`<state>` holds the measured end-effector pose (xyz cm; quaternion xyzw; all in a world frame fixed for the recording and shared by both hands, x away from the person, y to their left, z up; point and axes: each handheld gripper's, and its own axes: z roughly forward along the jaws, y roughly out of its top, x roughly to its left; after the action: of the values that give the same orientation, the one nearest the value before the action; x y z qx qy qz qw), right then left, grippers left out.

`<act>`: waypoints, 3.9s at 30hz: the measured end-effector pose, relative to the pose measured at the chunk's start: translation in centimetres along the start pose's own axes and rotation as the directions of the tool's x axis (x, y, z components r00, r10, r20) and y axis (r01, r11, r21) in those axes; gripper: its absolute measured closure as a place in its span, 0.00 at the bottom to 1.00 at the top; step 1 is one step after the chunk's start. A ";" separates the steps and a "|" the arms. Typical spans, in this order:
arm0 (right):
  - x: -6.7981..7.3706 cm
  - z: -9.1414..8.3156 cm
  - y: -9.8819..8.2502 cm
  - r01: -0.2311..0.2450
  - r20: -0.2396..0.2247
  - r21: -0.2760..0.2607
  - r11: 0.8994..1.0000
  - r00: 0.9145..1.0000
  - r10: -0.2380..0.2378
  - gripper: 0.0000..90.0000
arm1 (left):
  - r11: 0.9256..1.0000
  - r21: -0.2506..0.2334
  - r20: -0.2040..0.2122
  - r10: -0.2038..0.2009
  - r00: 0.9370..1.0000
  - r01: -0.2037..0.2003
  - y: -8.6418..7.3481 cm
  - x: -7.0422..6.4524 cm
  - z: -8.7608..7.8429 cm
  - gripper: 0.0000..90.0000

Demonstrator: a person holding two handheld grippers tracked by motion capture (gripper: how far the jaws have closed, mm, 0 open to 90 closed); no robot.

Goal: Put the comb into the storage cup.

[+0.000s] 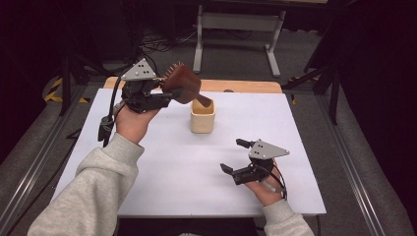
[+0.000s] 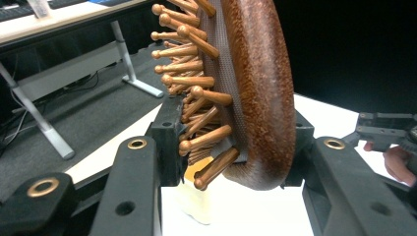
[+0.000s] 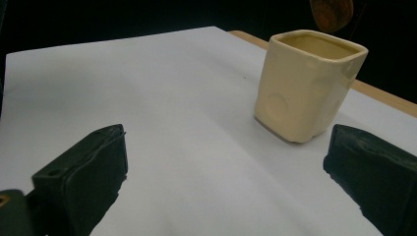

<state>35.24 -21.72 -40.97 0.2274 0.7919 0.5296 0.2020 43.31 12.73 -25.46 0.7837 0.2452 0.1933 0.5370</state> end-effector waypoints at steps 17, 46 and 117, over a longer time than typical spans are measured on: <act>-0.1 -0.1 0.0 -0.003 0.003 0.000 1.000 1.000 0.003 0.03 | 0.999 0.028 -0.032 -0.023 0.999 0.024 -0.2 1.0 1.7 0.64; -0.2 -0.2 -0.1 -0.009 0.002 -0.002 1.000 1.000 0.009 0.03 | 0.990 0.113 -0.005 -0.086 0.996 0.086 -1.5 2.4 5.5 0.63; -0.9 -0.1 0.1 -0.024 -0.015 -0.025 0.999 1.000 0.024 0.04 | 0.987 0.149 -0.114 -0.047 0.992 0.064 -3.1 2.7 5.1 0.00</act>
<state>35.91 -22.31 -40.78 0.2303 0.7839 0.5436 0.1925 47.81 11.40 -30.05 0.8034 0.3103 0.2020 0.4663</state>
